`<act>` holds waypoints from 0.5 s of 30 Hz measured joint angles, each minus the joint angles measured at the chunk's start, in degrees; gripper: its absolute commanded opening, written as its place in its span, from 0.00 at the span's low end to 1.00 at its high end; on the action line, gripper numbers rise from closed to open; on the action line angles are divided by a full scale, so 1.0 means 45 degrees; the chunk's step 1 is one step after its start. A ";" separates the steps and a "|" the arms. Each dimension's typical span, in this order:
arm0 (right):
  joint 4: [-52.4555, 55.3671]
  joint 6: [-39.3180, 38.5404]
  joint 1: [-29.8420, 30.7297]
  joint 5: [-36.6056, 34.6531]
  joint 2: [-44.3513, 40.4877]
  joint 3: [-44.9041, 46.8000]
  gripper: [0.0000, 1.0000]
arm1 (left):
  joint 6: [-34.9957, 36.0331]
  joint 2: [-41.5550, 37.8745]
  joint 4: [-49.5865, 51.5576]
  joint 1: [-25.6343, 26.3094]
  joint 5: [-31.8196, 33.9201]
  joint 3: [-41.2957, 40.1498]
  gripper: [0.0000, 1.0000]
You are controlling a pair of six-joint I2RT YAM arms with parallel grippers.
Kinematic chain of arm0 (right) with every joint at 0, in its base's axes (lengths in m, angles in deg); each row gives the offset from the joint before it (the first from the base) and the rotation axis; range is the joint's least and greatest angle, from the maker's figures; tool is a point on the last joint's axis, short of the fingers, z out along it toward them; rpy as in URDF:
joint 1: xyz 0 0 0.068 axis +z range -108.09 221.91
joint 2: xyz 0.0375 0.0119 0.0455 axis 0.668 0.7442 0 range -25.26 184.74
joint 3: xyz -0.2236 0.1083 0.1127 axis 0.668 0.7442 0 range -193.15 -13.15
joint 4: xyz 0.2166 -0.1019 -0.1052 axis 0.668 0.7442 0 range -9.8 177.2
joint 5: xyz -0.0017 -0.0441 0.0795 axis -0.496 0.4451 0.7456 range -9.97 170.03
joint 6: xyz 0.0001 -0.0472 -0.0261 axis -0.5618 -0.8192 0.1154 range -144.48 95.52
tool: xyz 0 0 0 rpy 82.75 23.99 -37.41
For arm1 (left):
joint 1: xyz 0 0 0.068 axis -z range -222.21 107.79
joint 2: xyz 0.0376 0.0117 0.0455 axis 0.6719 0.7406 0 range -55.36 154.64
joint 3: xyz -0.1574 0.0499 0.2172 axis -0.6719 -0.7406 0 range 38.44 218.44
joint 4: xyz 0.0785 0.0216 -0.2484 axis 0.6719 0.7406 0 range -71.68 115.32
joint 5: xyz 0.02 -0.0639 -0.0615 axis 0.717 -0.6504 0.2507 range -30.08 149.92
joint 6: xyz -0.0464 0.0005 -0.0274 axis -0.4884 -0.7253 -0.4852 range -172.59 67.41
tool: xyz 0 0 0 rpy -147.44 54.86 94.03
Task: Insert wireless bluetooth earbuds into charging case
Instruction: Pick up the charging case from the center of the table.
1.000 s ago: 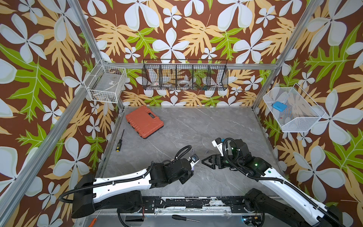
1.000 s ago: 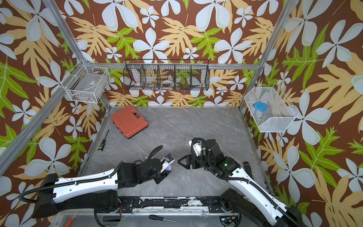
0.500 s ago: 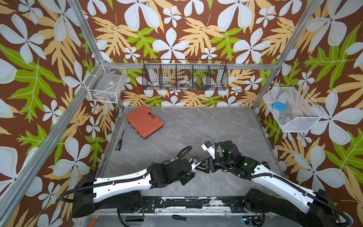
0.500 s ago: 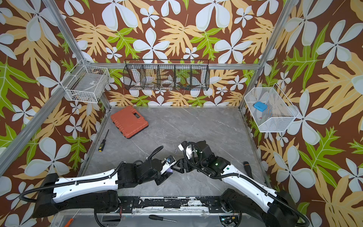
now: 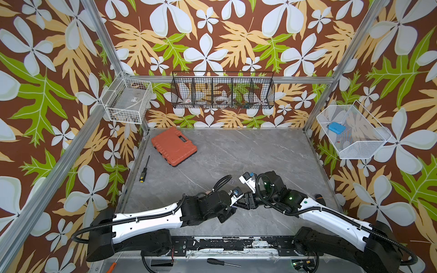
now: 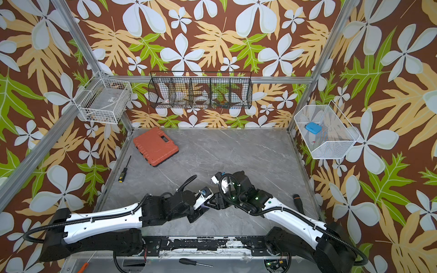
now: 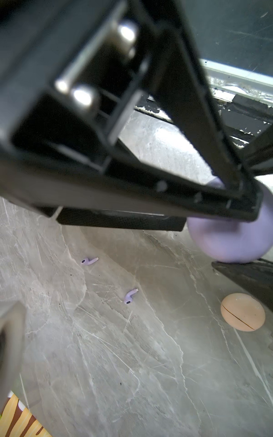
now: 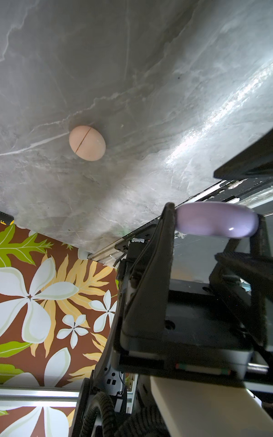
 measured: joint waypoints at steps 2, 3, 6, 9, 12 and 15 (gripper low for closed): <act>-0.0112 0.0044 0.0102 0.0005 0.0015 0.0063 0.44 | 0.0024 0.0034 0.0010 0.0000 -0.0005 0.0015 0.42; -0.0151 0.0078 0.0151 0.0005 0.0019 0.0097 0.43 | 0.0029 0.0053 0.0005 0.0000 -0.0005 0.0029 0.42; -0.0306 0.0102 0.0214 0.0010 0.0083 0.0185 0.41 | 0.0058 0.0107 0.0049 0.0000 -0.0039 0.0102 0.42; -0.0461 0.0126 0.0248 0.0019 0.0112 0.0257 0.39 | 0.0092 0.0151 0.0068 0.0000 -0.0049 0.0121 0.42; -0.0578 0.0170 0.0306 0.0053 0.0155 0.0291 0.36 | 0.0151 0.0170 0.0136 0.0005 -0.0083 0.0131 0.42; -0.0612 0.0170 0.0369 0.0063 0.0180 0.0301 0.33 | 0.0253 0.0194 0.0151 0.0005 -0.0087 0.0131 0.42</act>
